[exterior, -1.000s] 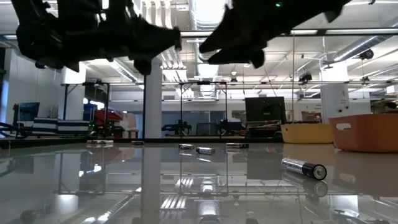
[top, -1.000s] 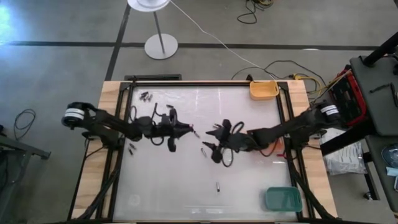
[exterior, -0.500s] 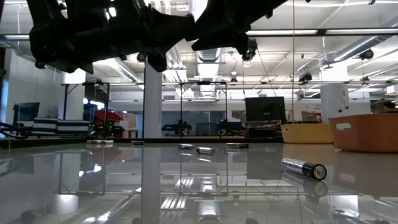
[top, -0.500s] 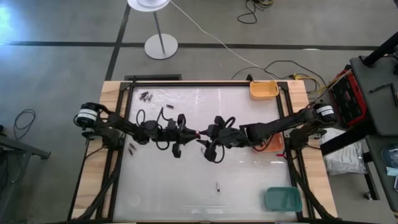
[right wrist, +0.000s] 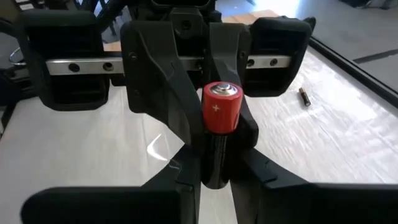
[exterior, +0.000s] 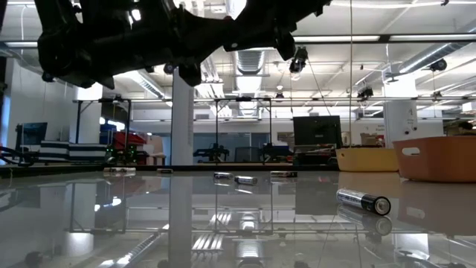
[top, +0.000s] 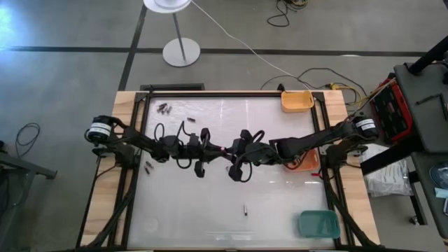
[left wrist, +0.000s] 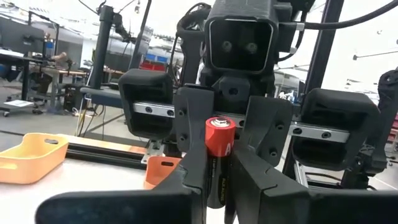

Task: Sort batteries
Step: Put the top left orange battery into the orange bin

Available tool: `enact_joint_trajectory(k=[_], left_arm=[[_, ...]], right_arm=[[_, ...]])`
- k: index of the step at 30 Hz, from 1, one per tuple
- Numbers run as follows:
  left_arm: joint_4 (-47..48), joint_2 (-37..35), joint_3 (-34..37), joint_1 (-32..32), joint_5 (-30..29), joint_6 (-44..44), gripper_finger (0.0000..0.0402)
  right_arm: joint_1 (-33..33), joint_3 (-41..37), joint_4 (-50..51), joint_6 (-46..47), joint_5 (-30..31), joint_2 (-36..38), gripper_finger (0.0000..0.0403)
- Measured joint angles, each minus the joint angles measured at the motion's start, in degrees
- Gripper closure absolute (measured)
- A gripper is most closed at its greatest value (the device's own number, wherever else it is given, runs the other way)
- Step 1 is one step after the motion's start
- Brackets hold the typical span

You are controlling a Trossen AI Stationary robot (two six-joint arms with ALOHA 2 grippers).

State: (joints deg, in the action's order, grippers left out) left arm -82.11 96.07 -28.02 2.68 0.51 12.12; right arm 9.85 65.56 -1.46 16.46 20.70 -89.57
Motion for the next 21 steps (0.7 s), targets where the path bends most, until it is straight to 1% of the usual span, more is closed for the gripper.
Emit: enact_joint_trajectory(k=[2, 4, 9, 12, 15, 17, 19, 21], left_arm=[[-0.24, 0.0, 0.3, 0.0, -0.04, 0.15, 0.0369], [-1.38, -0.12, 0.94, 0.0, -0.13, 0.46, 0.0353], [-3.48, -3.16, 4.42, -0.09, -0.26, -1.16, 0.0288], [-2.81, -5.52, 8.53, -0.1, -1.23, -1.82, 0.0247], [-3.18, -7.21, 12.75, 0.07, -1.37, -1.93, 0.0216], [-2.95, -7.28, 14.61, 0.23, -1.77, -1.66, 0.0203], [-3.05, -7.19, 15.74, 0.51, -3.06, -1.07, 0.0198], [-3.27, -6.5, 16.01, 0.87, -3.85, -1.01, 0.0196]], right_arm=[[-0.04, 0.57, 1.9, -0.09, -0.22, 0.19, 0.0356], [-0.07, 1.41, 4.99, 0.19, -0.61, 0.94, 0.0356], [-0.04, 4.26, 25.58, 5.98, 0.35, 7.09, 0.0356], [-0.64, 4.52, 42.83, 13.48, 0.31, 11.48, 0.0356], [-2.08, 3.9, 63.28, 25.39, -0.14, 13.91, 0.0356], [-2.9, 2.26, 73.67, 33.87, -1.25, 14.74, 0.0356], [-3.31, -0.57, 78.24, 39.43, -5.43, 15.15, 0.0356], [-3.25, -4.06, 76.98, 41.25, -9.41, 15.53, 0.0356]])
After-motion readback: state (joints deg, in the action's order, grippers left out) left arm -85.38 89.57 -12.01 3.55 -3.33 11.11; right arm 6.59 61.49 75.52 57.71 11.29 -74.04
